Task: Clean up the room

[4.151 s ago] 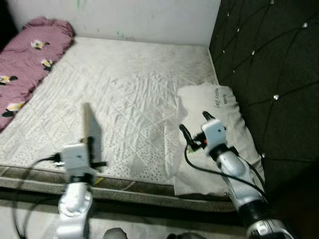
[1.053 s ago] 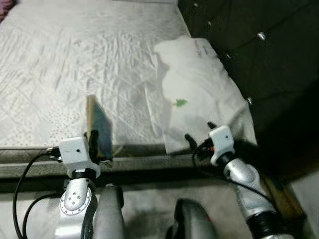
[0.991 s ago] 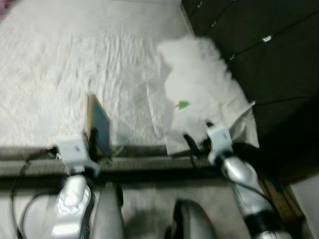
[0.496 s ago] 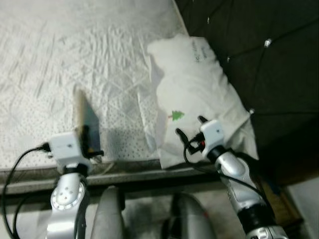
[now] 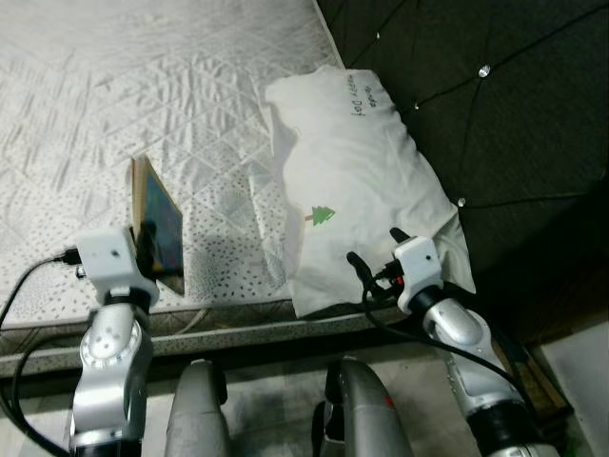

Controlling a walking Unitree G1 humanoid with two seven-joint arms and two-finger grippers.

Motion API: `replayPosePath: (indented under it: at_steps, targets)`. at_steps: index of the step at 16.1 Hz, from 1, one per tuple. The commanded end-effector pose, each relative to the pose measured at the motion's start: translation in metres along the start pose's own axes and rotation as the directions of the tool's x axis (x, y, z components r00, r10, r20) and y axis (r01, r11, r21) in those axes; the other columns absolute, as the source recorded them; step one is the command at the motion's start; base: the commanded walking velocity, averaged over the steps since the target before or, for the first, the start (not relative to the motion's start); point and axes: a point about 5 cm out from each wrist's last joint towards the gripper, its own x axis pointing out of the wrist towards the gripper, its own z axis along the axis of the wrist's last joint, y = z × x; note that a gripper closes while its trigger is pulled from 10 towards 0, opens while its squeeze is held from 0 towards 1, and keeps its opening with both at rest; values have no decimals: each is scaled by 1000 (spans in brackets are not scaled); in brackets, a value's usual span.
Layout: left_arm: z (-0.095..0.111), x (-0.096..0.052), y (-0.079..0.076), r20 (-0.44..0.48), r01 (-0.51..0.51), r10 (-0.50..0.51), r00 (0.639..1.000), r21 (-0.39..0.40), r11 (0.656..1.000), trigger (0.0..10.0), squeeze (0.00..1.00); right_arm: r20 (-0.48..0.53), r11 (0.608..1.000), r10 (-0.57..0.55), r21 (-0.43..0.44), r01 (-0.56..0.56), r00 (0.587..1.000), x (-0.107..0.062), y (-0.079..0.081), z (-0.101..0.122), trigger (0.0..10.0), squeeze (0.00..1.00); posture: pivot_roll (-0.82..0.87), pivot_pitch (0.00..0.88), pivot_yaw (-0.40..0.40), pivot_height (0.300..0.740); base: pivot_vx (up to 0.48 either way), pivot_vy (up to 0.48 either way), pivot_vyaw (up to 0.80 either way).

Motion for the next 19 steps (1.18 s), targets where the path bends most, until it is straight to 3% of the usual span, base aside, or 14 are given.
replayPosePath:
  at_steps: [1, 10, 16, 19]
  targets:
    - [6, 2, -7, 36, 44, -44, 998, -12, 999, 10000, 0, 0, 1000, -12, 0, 12, 1000, -5, -4, 1, 10000, 0, -38, 157, -90, 638, 0, 0, 0]
    - [-8, 4, -27, 18, 55, -54, 998, -75, 996, 10000, 0, -18, 1000, -4, -26, 4, 1000, -14, -8, 1, 10000, 0, -71, 169, -101, 638, 0, 0, 0]
    - [-8, 20, -37, 32, 62, -58, 998, -127, 990, 10000, 0, -40, 998, -9, -59, 6, 999, -32, -16, 2, 10000, 0, -127, 201, -111, 638, 42, 0, 0]
    - [-9, 27, -41, 38, 50, -45, 998, -143, 988, 10000, 0, -44, 998, 2, -67, -5, 999, -34, -14, 3, 10000, 0, -136, 219, -112, 638, 0, 0, 0]
